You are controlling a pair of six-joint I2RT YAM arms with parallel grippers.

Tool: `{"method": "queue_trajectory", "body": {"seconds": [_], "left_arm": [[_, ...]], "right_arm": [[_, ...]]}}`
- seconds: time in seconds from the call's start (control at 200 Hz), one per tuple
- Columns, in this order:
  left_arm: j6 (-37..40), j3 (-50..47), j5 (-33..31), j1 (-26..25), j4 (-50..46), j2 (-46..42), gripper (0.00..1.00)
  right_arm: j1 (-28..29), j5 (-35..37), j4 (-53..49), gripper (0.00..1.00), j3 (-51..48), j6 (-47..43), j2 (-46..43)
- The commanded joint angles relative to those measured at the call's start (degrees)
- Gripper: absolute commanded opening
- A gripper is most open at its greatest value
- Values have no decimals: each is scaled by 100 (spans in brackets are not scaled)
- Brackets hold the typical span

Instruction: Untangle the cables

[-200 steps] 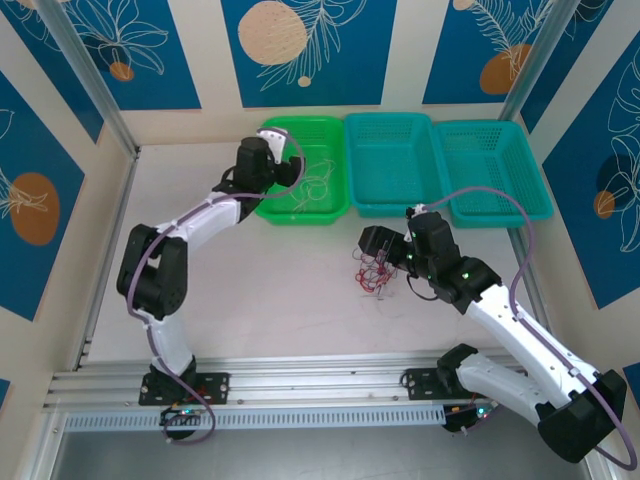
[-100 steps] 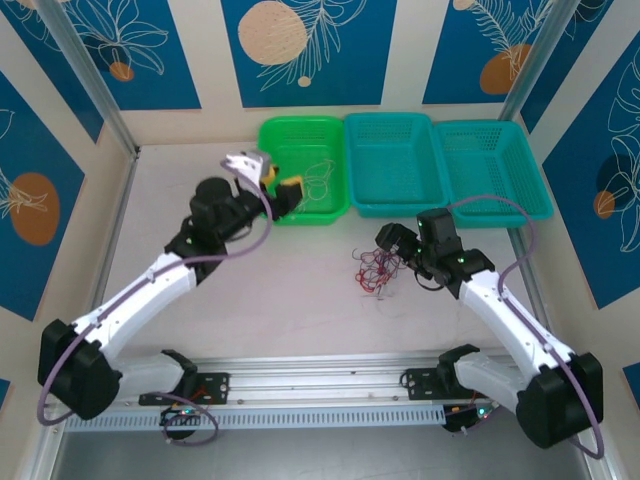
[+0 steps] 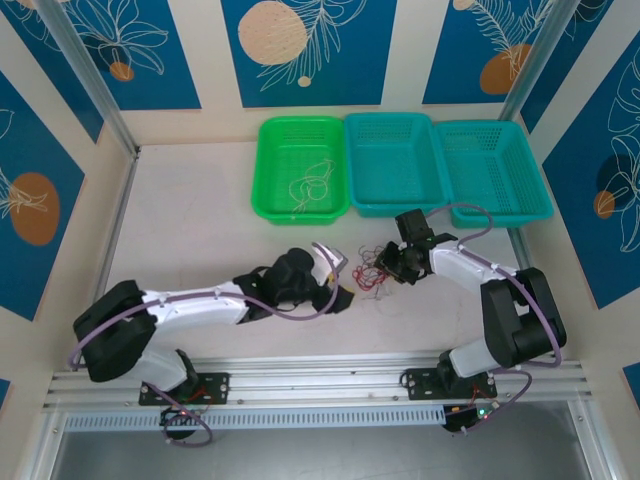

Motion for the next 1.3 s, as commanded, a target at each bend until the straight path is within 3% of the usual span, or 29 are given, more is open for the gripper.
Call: {"method": "queue_trajectory", "body": {"seconds": [0.0, 0.205, 0.32, 0.455, 0.565, 0.76, 0.93, 1.02, 1.295], "left_arm": [[-154, 255, 326, -16, 81, 289, 67], [179, 320, 326, 98, 81, 587, 66], [-274, 51, 681, 453, 562, 497, 66], [-1032, -467, 1078, 785, 1557, 252, 66], [-1555, -829, 1287, 923, 2383, 31, 66], [-1298, -1156, 1870, 933, 3837, 257, 67], [-771, -1043, 1567, 896, 4881, 948, 66], [-661, -776, 1706, 863, 5353, 1359, 66], [-816, -26, 1765, 767, 5696, 2235, 66]], "right_arm": [[43, -118, 118, 5, 34, 18, 26], [-50, -581, 284, 0, -160, 872, -429], [-33, -692, 514, 0, -425, 1888, -931], [-43, -604, 872, 0, -753, 2934, -1623], [-36, -246, 541, 0, -652, 3544, -2110], [-36, 320, -414, 0, -123, 4629, -2693], [-35, 298, -678, 0, 319, 4830, -2712], [-31, 228, -584, 0, 366, 4898, -2702], [99, 291, -699, 0, 553, 4954, -2688]]}}
